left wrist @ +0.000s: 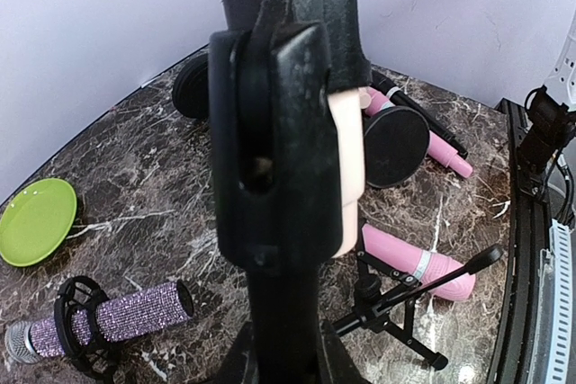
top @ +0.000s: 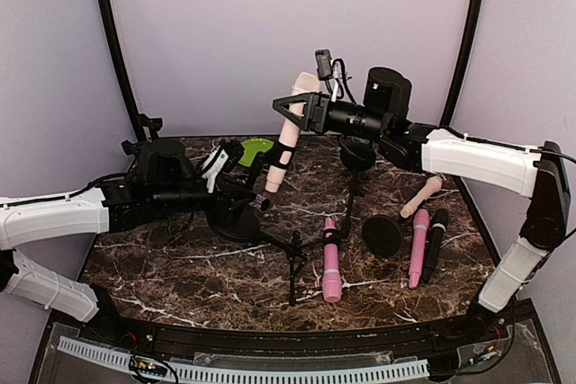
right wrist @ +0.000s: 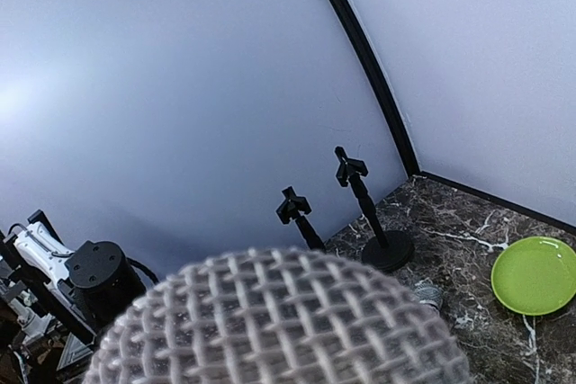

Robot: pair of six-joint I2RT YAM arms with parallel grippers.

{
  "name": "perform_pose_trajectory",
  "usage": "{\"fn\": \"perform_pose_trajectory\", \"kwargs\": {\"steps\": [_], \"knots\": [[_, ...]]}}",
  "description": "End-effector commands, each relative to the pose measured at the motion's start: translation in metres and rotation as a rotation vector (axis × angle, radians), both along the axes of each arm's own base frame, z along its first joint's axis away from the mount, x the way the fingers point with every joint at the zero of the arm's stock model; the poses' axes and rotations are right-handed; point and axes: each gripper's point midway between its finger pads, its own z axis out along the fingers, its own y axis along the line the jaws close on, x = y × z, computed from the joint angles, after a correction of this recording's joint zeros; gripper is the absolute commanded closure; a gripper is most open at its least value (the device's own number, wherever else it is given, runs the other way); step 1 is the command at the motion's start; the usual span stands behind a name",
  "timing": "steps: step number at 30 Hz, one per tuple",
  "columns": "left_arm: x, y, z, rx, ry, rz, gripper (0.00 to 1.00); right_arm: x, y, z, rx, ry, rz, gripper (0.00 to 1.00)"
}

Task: Remove the microphone from the stand
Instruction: Remove the microphone from the microphone stand.

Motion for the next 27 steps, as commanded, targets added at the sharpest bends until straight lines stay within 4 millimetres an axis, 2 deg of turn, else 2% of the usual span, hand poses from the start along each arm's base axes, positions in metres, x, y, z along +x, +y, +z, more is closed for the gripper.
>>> {"fn": "perform_pose_trajectory", "kwargs": {"steps": [1, 5, 9, 22, 27], "knots": [[-0.013, -0.009, 0.059, -0.113, -0.141, -0.090, 1.00, -0.025, -0.019, 0.058, 0.114, -0.155, 0.069, 1.00], [-0.013, -0.010, 0.058, -0.114, -0.133, -0.093, 1.00, -0.031, -0.019, 0.058, 0.117, -0.171, 0.099, 1.00], [-0.011, -0.009, 0.056, -0.103, -0.138, -0.083, 1.00, -0.028, -0.016, 0.055, 0.113, -0.158, 0.095, 1.00], [-0.002, -0.003, 0.050, -0.065, -0.158, -0.031, 1.00, 0.017, -0.023, 0.037, 0.069, -0.014, -0.130, 1.00], [0.001, -0.002, 0.047, -0.049, -0.162, -0.015, 1.00, 0.036, -0.032, 0.032, 0.053, 0.063, -0.247, 1.00]]}}
